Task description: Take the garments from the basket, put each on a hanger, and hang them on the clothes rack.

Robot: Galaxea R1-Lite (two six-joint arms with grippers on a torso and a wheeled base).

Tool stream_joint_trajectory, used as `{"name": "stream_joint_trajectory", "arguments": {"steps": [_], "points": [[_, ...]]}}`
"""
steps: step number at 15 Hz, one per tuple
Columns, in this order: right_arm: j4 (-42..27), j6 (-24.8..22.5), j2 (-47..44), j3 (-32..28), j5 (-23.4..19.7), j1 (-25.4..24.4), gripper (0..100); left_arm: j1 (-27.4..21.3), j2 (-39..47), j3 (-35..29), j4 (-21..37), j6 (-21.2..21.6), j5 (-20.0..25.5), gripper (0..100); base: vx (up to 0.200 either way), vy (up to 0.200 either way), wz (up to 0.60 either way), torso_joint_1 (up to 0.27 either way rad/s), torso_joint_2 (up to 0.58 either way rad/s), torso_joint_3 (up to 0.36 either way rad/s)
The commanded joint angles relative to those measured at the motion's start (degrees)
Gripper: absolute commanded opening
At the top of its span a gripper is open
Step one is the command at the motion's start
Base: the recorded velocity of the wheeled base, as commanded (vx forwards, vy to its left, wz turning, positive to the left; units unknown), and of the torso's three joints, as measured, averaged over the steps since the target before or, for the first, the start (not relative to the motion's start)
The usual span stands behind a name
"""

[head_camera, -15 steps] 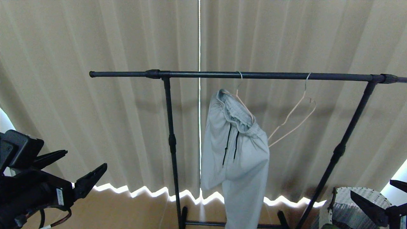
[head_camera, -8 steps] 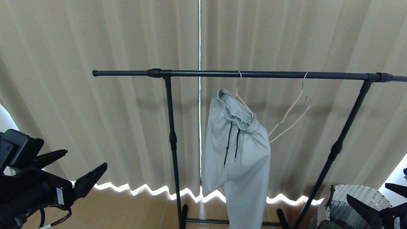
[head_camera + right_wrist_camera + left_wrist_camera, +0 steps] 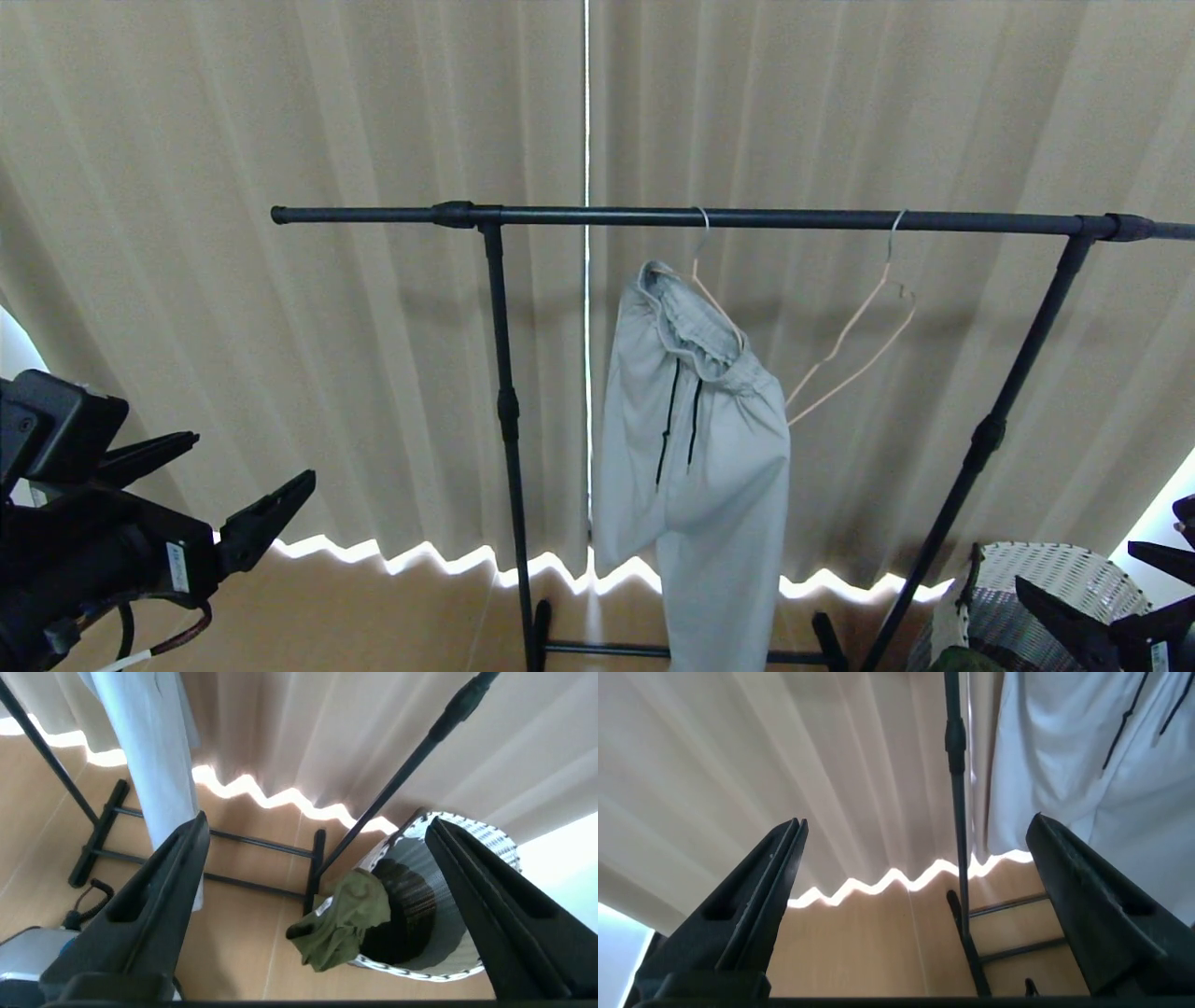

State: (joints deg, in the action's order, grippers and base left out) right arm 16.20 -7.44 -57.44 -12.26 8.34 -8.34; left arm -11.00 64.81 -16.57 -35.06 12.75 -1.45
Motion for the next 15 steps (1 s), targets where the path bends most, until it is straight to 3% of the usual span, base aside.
{"name": "stream_joint_trajectory", "arguments": {"steps": [1,15], "points": [[0.1,-0.6,-0.1,0.5,0.0,0.0,100,0.0,0.1,0.0,0.0,0.1,0.0,100,0.000,0.000,0.00,0.000,0.00,0.000],[0.1,-1.0,0.0,0.9,0.0,0.0,100,-0.3,-1.8,1.3,-0.1,0.3,0.0,100,0.000,0.000,0.00,-0.188,0.44,0.255]]}}
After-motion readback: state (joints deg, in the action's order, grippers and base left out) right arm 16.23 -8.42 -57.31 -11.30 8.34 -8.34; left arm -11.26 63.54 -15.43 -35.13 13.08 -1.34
